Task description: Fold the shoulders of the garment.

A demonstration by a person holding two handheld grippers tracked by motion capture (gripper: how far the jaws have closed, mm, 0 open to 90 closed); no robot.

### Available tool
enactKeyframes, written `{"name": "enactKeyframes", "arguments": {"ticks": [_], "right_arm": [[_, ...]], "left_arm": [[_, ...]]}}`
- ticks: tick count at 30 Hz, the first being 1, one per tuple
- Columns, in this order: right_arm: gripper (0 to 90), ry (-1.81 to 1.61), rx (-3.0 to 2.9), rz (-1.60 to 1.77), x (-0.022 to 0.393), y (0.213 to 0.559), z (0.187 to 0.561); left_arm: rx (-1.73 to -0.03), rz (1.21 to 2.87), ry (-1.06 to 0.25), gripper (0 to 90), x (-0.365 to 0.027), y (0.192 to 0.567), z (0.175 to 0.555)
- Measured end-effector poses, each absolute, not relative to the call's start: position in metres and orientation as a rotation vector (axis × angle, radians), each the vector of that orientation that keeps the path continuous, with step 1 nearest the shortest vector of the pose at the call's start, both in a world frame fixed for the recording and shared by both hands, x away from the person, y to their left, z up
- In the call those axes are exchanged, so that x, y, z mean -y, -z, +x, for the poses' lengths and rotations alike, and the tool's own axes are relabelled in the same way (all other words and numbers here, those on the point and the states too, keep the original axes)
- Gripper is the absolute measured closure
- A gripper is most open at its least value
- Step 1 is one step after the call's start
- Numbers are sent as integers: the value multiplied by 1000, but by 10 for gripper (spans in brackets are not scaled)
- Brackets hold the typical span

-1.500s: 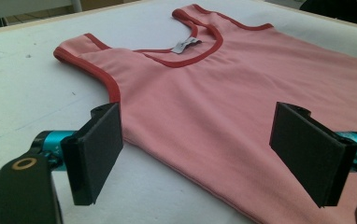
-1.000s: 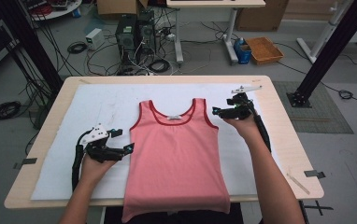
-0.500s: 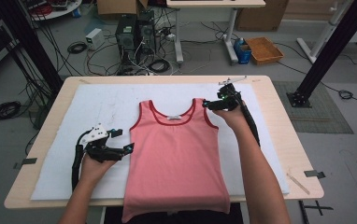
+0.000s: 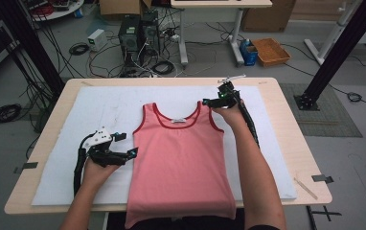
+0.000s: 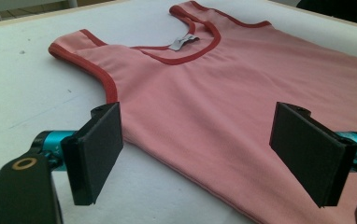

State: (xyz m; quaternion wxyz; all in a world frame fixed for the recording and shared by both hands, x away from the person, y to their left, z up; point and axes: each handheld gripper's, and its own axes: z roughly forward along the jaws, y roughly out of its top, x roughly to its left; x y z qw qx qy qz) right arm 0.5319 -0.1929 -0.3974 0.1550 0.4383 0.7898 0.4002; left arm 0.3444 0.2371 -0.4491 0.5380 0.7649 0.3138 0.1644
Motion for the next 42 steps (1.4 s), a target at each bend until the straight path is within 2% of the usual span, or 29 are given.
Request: {"name": "enactKeyframes", "arguments": {"ticks": [8,16,21,24,30,32,42], "right_arm": [[173,-1111,-2270,1297,173,405,548],[176,-1048,-2259,1378,170,418,563],[264,-1019,-2265,1367,165,422,569],[286,-1011,-2265,1380,164,425,570],[461,-909,-2338,1381,157,437,569],[573,-884,-2335,1349,155,436,567],[792,-868,-2364,1310,154,435,564]], "left_arm": [[-755,1816,-370,176,-238,449,346],[-756,1821,-360,176,-238,449,347],[-759,1819,-354,176,-238,449,347],[-760,1820,-354,176,-238,449,347],[-758,1824,-356,176,-238,449,347],[-761,1822,-355,176,-238,449,347],[-760,1825,-358,176,-238,449,347]]}}
